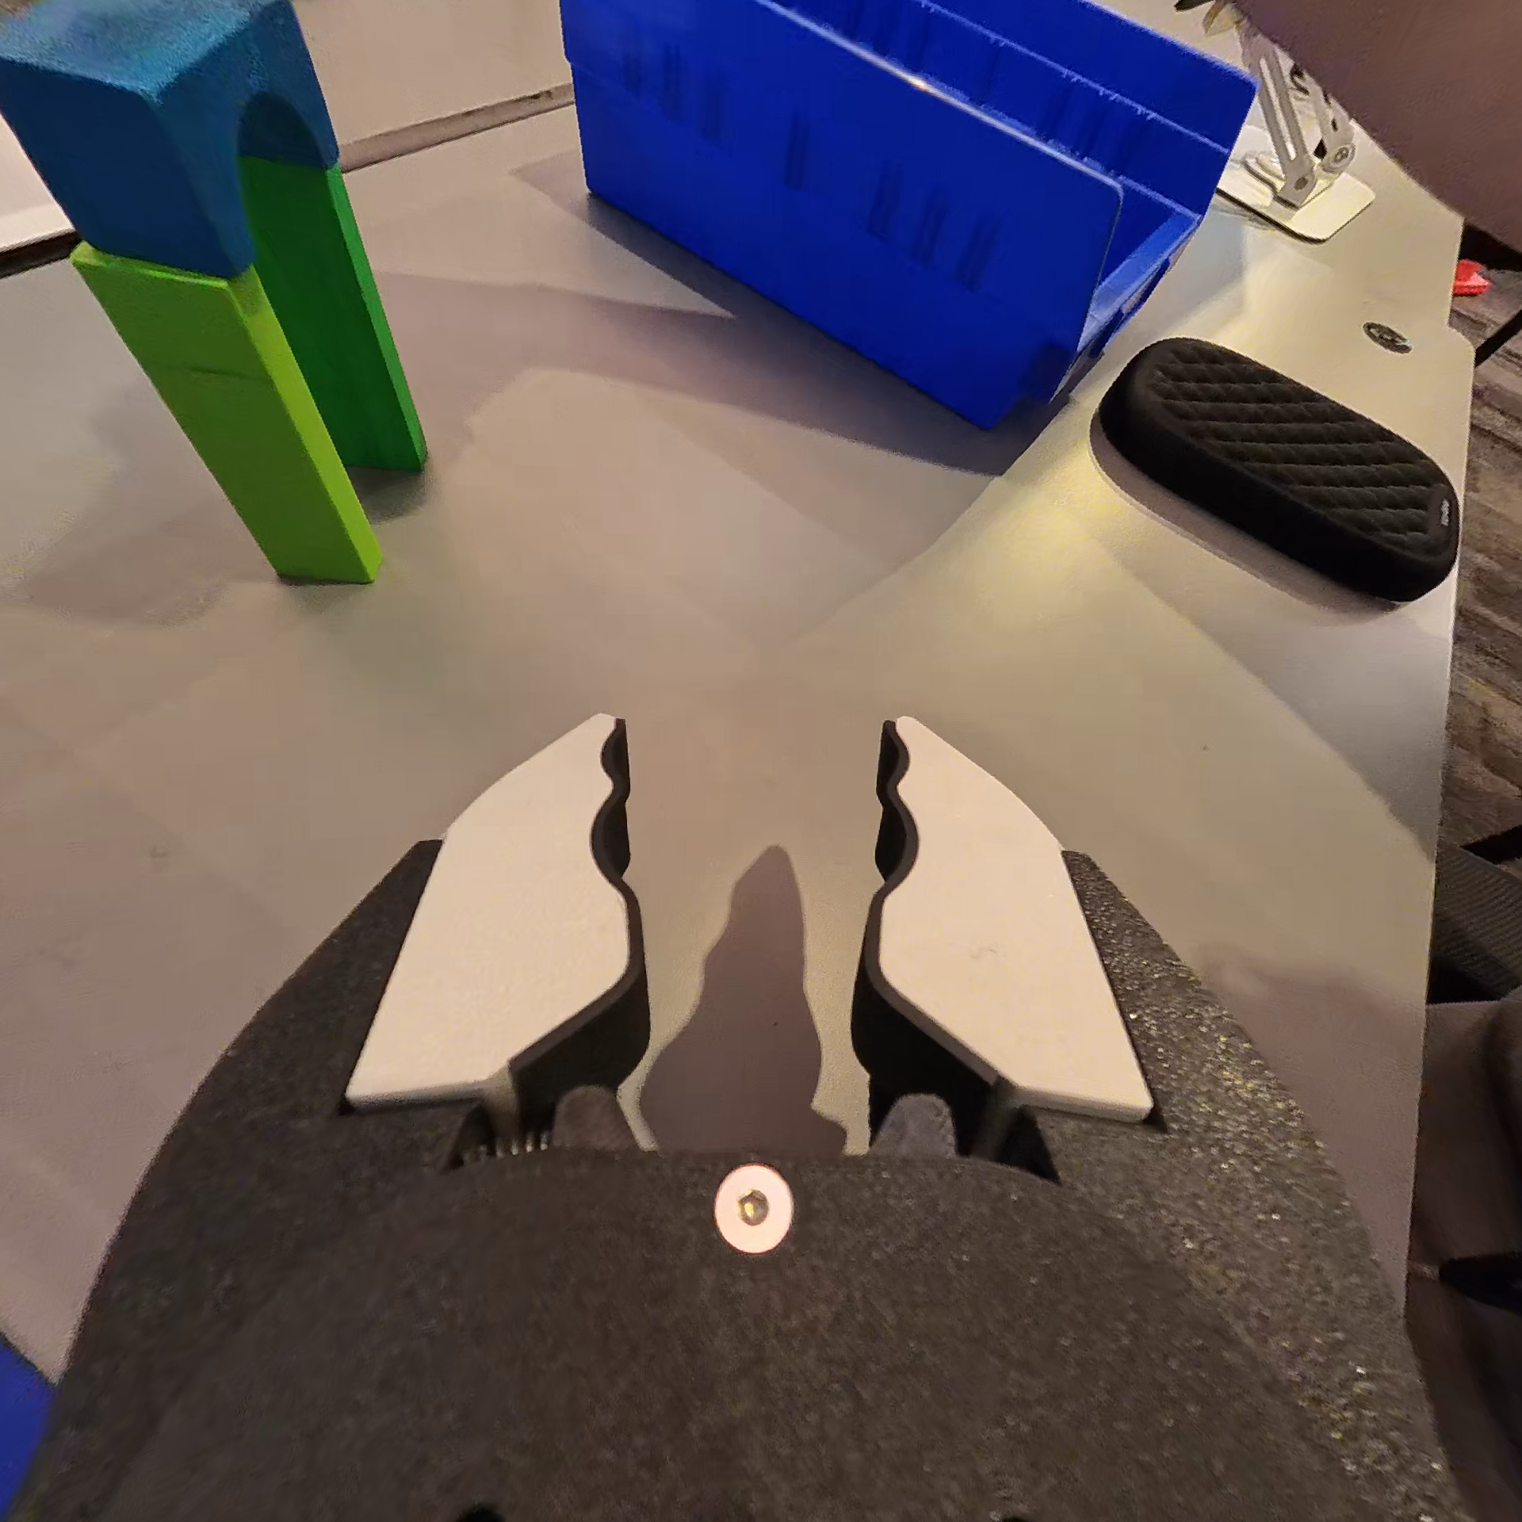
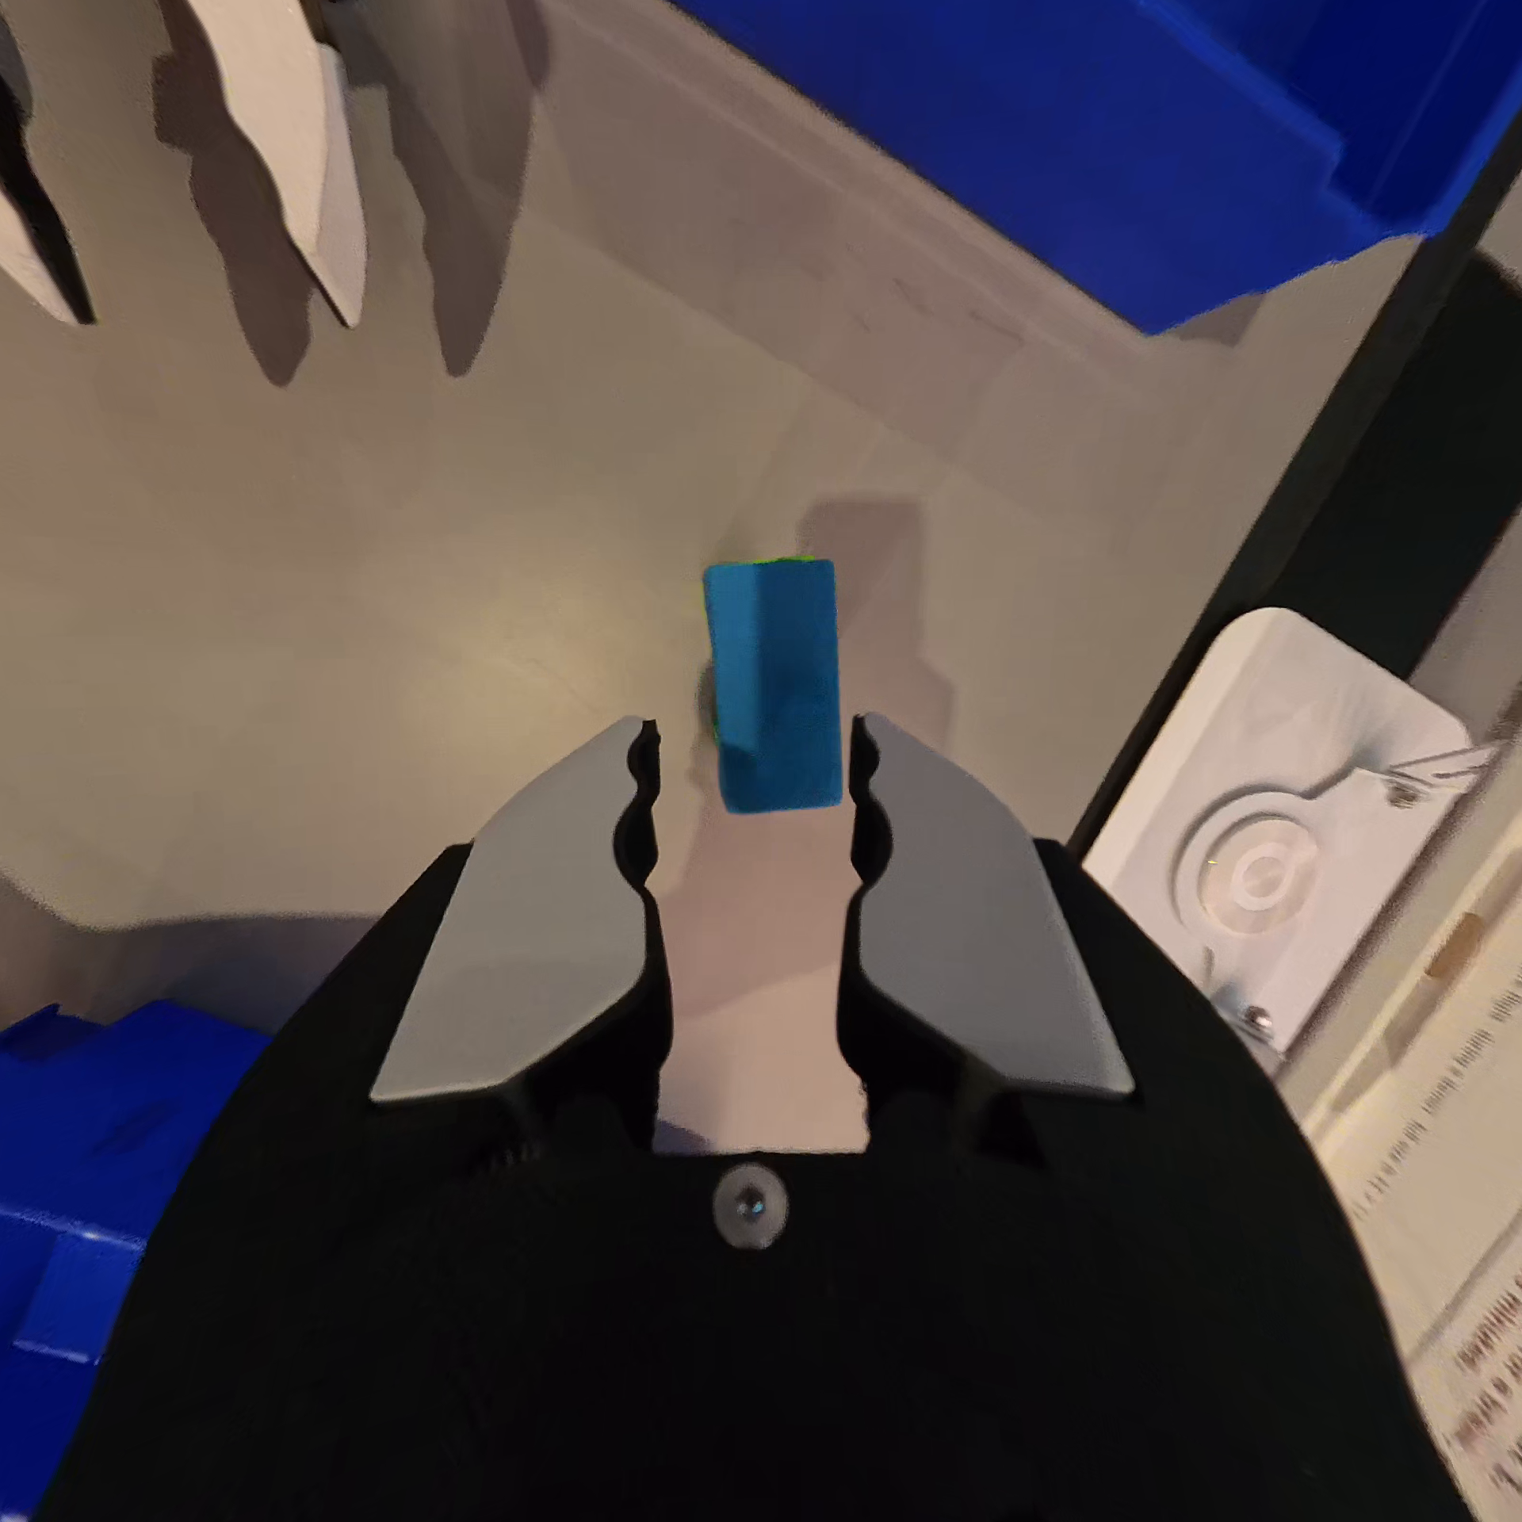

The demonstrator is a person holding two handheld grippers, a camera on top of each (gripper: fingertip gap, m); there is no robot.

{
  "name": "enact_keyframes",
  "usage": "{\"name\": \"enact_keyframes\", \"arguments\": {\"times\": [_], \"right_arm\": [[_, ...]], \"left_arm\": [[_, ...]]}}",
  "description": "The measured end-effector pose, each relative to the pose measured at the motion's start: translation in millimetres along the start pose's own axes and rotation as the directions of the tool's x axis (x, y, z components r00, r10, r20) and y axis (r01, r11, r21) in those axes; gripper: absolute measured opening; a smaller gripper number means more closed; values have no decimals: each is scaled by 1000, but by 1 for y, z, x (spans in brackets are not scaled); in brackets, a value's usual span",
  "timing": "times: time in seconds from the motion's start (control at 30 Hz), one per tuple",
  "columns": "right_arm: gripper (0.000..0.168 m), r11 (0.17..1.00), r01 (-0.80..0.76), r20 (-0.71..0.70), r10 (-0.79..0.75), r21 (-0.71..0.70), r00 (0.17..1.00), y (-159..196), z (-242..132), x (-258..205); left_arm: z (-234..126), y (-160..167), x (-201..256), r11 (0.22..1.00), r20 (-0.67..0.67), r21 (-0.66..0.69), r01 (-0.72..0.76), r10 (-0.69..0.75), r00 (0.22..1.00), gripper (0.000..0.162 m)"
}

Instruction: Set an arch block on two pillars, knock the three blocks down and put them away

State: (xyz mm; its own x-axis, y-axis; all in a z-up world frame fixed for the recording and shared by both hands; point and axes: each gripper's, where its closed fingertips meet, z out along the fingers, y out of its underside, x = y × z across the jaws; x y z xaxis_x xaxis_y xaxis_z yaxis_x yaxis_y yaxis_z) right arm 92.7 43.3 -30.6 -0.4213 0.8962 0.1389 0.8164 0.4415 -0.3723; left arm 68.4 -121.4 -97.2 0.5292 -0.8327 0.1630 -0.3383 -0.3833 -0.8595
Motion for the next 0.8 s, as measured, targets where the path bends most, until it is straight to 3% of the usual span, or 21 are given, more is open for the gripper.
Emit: {"name": "enact_keyframes", "arguments": {"times": [0.17,0.3,0.4,0.57,0.67,0.8], "right_arm": [[45,962,39,-179,10,269,984,-32,-48,-18],[45,862,57,-397,173,504,901,-33,-93,-20],[44,764,64,-496,349,642,795,-20,-125,-16],[44,609,-71,-425,627,790,652,21,-154,0],[39,567,-242,-409,774,787,484,62,-156,23],[33,502,-439,-343,853,745,393,86,-141,42]], "left_arm": [[-17,-23,3,993,26,117,-29,26,999,60],[-52,-64,32,964,-36,254,-74,86,996,67],[-86,-97,42,929,52,307,-205,199,979,67],[-127,-153,25,877,215,320,-357,300,929,66],[-141,-185,13,868,235,310,-388,325,916,68],[-158,-225,-15,842,326,329,-427,323,889,62]]}}
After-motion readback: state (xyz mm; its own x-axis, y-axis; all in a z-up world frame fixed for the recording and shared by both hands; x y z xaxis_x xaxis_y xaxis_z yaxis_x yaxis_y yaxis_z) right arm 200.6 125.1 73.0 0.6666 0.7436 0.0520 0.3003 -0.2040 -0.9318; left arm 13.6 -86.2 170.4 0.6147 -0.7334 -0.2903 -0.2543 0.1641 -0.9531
